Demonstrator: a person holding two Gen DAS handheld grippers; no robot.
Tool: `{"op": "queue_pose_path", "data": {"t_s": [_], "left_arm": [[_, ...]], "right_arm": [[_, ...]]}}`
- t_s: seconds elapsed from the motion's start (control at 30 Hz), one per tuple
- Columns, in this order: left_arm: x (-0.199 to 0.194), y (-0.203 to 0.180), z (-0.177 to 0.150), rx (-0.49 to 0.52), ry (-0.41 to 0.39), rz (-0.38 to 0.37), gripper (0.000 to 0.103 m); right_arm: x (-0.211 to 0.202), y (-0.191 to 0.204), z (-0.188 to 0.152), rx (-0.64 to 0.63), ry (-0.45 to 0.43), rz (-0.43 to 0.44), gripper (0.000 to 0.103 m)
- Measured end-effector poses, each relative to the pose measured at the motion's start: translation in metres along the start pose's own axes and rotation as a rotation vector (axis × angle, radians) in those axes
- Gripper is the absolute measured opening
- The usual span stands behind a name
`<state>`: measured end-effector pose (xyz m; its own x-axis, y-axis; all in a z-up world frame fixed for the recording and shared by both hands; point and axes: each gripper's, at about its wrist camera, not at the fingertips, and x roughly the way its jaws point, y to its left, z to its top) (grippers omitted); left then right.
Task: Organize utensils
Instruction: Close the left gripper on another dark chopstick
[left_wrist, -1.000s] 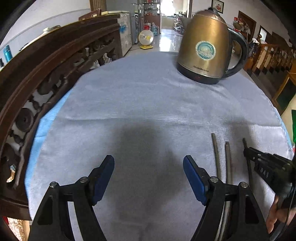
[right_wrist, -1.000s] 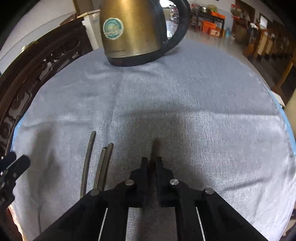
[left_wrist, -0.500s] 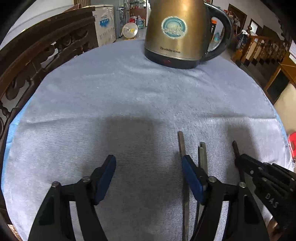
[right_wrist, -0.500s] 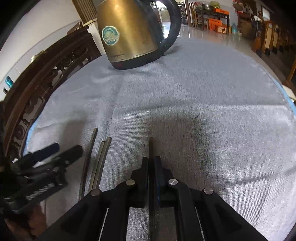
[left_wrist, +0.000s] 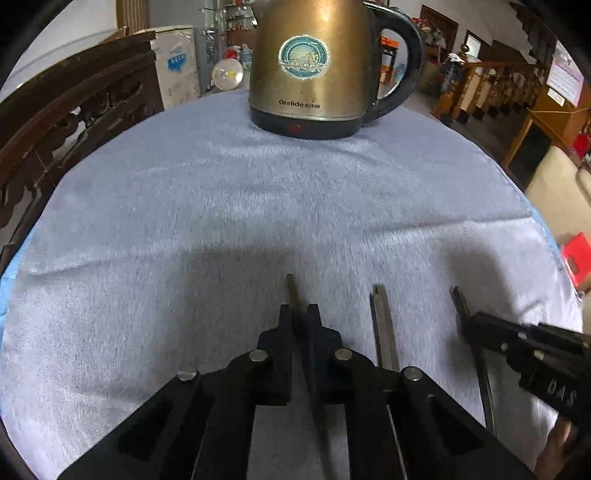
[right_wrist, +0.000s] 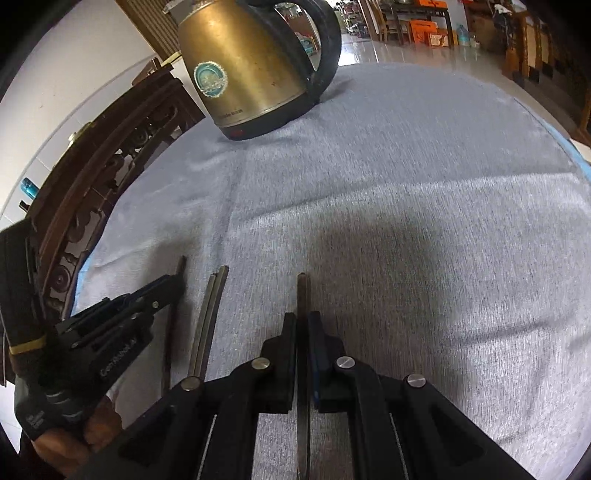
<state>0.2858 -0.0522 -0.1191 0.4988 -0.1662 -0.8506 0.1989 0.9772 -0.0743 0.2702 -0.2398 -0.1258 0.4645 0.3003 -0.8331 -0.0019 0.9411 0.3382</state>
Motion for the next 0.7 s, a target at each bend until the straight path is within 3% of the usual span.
{"op": "queue_pose_path", "data": {"t_s": [0.13,0.27,0.37,0.4,0.43,0.57,0.63,0.67,0.7], "left_arm": [[-0.010,0.006,-0.012,0.071,0.037,-0.011,0.005],[-0.013,0.014,-0.014,0.044,0.056,-0.029,0.005],[-0.012,0.016,-0.012,0.011,0.072,-0.072,0.024],[-0.012,0.014,-0.011,0.018,0.073,-0.062,0.035],[-0.012,0.012,-0.011,0.025,0.072,-0.044,0.039],[-0.009,0.004,-0.012,0.083,0.050,0.000,0.039],[-0.008,0.002,-0.011,0.102,0.045,0.005,0.023],[-0.008,0.003,-0.010,0.103,0.051,-0.011,0.007],[-0.007,0.005,-0.009,0.095,0.064,-0.024,0.005]], "right_arm": [[-0.003,0.002,-0.004,-0.007,0.037,-0.010,0.007],[-0.001,0.006,-0.001,-0.028,0.072,-0.038,0.009],[0.001,0.010,0.004,-0.034,0.103,-0.064,0.009],[0.002,0.011,0.005,-0.048,0.110,-0.073,0.010],[0.003,0.014,0.006,-0.067,0.117,-0.082,0.010],[0.004,0.020,0.007,-0.112,0.121,-0.104,0.012],[0.005,0.027,0.004,-0.166,0.121,-0.138,0.012],[0.005,0.031,0.003,-0.192,0.122,-0.156,0.011],[0.005,0.032,0.003,-0.202,0.122,-0.165,0.009]]}}
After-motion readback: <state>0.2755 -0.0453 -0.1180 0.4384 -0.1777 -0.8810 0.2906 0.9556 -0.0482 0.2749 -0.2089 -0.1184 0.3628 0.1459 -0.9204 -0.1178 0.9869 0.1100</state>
